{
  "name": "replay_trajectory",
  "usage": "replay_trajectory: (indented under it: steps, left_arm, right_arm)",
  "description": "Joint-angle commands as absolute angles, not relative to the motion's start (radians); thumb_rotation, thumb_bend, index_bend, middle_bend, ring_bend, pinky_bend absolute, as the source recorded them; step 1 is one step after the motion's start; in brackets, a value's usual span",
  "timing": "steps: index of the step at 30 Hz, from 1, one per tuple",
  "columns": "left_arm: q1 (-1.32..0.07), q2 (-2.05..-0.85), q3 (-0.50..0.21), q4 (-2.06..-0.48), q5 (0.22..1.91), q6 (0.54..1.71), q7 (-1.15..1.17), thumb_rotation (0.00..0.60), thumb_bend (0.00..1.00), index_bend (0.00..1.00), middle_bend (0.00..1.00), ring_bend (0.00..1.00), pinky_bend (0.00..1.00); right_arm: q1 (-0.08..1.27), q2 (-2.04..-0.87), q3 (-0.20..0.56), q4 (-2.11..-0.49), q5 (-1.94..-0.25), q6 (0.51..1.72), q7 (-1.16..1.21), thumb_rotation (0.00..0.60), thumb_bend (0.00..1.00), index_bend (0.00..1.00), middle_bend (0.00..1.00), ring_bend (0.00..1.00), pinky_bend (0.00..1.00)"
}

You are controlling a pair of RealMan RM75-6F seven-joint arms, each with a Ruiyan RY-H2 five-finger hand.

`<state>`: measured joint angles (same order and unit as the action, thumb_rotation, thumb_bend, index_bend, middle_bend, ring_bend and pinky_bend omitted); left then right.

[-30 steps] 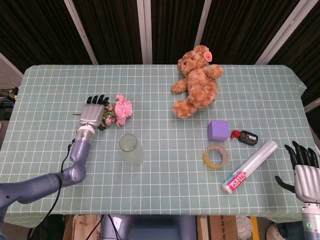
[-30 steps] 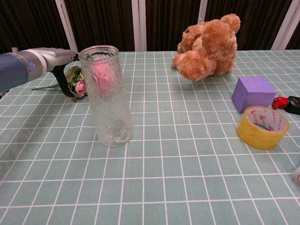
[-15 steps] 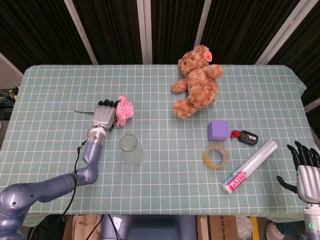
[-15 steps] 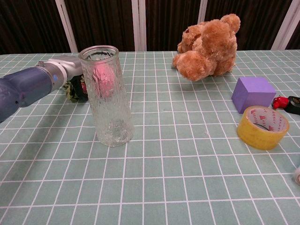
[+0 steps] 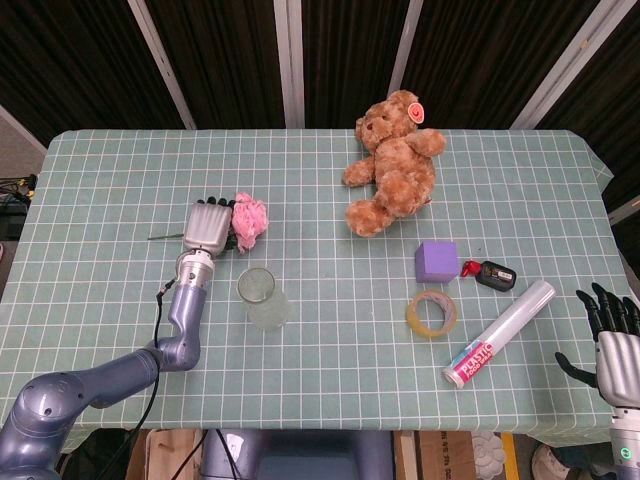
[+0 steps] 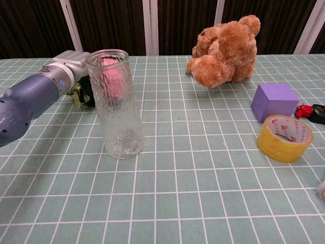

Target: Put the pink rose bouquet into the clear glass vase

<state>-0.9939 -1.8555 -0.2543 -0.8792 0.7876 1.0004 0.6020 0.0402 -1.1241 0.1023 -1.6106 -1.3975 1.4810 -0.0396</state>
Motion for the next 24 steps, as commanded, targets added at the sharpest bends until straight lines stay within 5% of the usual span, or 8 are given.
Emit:
replay_trajectory:
  steps: [1, 24]
  left_arm:
    - [-0.965, -1.82, -0.262, -0.91, 0.862, 1.048, 0.517, 0.6, 0.44, 0.34, 0.35, 0.29, 0.4]
    - [-0.643, -1.151, -0.456, -1.686, 1.15, 1.223, -0.271, 0.6, 0.43, 0.34, 0.34, 0.29, 0.39]
  right_arm:
    - [0.04, -1.122, 0.101, -1.611, -1.398, 1.479, -0.034, 0.6, 0.21, 0.13, 0.08, 0.09, 0.0]
    - [0.043, -1.128, 0.093, -1.64, -1.419, 1.485, -0.074, 0.6, 0.2, 0.13, 0.08, 0.09, 0.0]
